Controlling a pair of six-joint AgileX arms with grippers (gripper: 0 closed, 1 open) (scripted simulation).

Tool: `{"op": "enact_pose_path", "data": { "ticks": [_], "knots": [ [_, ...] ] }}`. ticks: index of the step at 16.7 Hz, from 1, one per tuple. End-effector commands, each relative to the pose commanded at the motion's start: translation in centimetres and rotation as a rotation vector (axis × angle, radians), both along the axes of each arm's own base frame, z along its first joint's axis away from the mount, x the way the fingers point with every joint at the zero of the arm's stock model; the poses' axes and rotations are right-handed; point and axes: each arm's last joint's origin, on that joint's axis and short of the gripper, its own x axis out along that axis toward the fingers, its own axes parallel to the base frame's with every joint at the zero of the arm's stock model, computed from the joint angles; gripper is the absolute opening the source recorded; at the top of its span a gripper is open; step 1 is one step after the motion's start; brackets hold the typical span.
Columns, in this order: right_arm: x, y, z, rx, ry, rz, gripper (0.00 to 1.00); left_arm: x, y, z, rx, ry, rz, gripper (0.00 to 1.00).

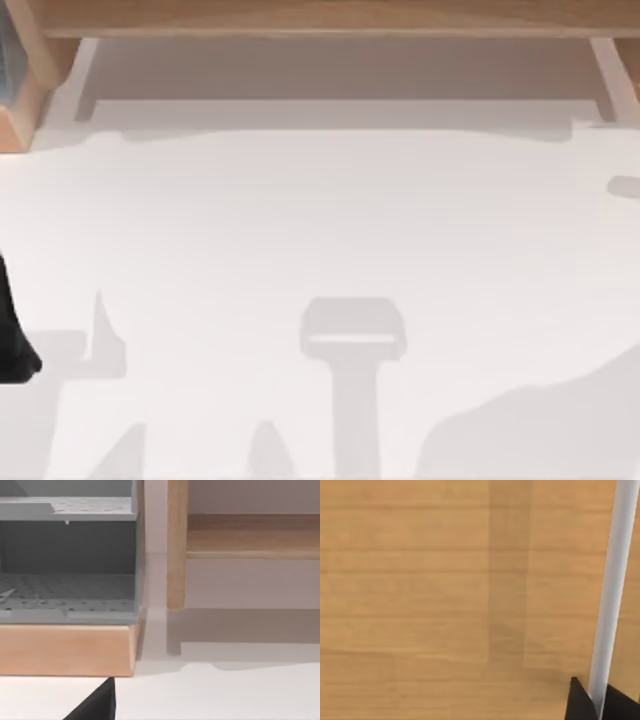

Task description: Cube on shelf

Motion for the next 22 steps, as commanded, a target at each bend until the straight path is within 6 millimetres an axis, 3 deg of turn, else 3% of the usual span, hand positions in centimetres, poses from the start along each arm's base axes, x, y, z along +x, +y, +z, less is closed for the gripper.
{"op": "enact_pose_path", "data": {
  "ticks": [7,9,15,22],
  "knots": [
    [-0.2,-0.2,-0.1,0.004,0.003,-0.005,0.0,0.0,0.0,0.0,0.0,0.0,0.0,1.0],
    [-1.0,-0.3,0.1,0.002,-0.003,-0.009,0.0,0.0,0.0,0.0,0.0,0.0,0.0,1.0],
    [-6.0,-0.1,-0.1,0.005,0.007,-0.005,0.0,0.0,0.0,0.0,0.0,0.0,0.0,1.0],
    [-6.7,-0.1,0.0,0.001,-0.003,0.001,0.0,0.0,0.0,0.0,0.0,0.0,0.0,1.0]
  ]
}}
